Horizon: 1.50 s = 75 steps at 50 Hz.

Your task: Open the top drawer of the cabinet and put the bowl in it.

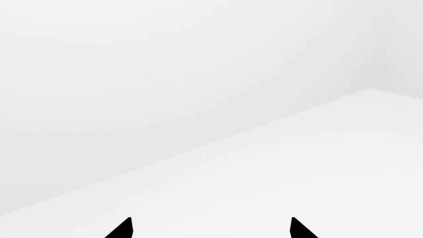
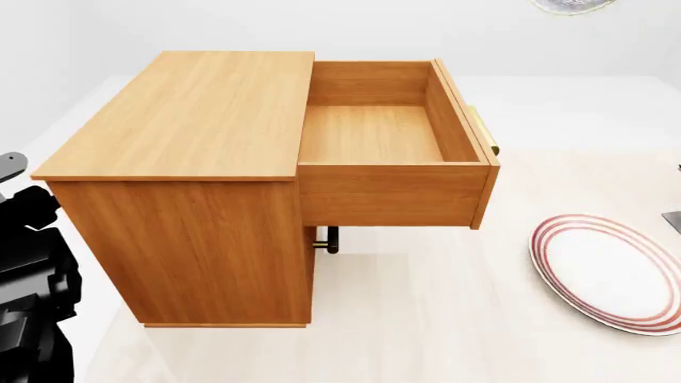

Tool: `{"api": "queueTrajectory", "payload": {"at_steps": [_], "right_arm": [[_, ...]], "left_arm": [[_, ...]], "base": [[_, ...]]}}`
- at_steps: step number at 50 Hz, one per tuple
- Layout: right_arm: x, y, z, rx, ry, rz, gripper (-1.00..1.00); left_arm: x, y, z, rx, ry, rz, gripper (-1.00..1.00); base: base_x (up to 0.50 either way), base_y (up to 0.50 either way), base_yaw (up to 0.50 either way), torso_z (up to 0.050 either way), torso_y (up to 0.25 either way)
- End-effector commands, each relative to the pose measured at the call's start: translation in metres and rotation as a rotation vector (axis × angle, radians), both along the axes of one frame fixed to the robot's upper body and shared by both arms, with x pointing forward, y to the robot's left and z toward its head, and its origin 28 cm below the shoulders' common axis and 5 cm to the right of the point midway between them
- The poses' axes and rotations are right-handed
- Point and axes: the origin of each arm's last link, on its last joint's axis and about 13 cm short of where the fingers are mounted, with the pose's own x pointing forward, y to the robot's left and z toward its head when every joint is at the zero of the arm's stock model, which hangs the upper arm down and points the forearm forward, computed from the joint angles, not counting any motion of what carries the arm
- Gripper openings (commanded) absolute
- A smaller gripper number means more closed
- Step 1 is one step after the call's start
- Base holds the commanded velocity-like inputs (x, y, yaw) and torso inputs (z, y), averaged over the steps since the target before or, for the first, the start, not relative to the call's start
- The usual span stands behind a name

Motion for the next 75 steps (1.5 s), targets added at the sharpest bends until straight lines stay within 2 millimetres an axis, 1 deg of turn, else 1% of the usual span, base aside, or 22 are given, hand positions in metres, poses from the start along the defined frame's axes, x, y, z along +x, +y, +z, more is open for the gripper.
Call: {"api": "queueTrajectory", "payload": {"at_steps": [1,6,12,19,31,41,53,60,75], "right_arm": [[0.002,0.041,0.027,-0.095,-0.027,0.097,-1.00],[0.012,0.057,0.023,-0.121,-0.001,0.144,-1.00],[0.029,0.076,0.006,-0.131,0.051,0.201,-1.00],[0.042,0.091,-0.013,-0.124,0.108,0.258,-1.00],[0.052,0.100,-0.040,-0.133,0.205,0.314,-1.00],[0.054,0.111,-0.055,-0.143,0.281,0.369,-1.00],[0.058,0.124,-0.065,-0.148,0.364,0.403,-1.00],[0.064,0.129,-0.068,-0.081,0.414,0.406,-1.00],[0.070,0.137,-0.082,-0.074,0.488,0.429,-1.00]], "left_arm": [[0.000,0.001,0.000,-0.003,-0.002,0.001,1.00],[-0.001,0.001,0.000,-0.006,-0.003,0.002,1.00],[-0.001,0.002,-0.001,-0.009,-0.002,0.001,1.00],[-0.001,0.002,0.000,-0.010,-0.005,0.001,1.00],[-0.001,0.001,-0.002,-0.012,-0.001,0.000,1.00],[-0.001,0.002,-0.001,-0.012,-0.005,0.001,1.00],[-0.002,0.001,-0.003,-0.014,-0.001,0.001,1.00],[-0.003,0.002,-0.004,-0.015,0.000,0.001,1.00],[-0.003,0.001,-0.006,-0.019,0.004,0.003,1.00]], "base": [[0.00,0.00,0.00,0.000,0.000],[0.00,0.00,0.00,0.000,0.000],[0.00,0.00,0.00,0.000,0.000],[0.00,0.00,0.00,0.000,0.000],[0.00,0.00,0.00,0.000,0.001],[0.00,0.00,0.00,0.000,0.000],[0.00,0.00,0.00,0.000,0.001],[0.00,0.00,0.00,0.000,0.000],[0.00,0.00,0.00,0.000,0.000]]}}
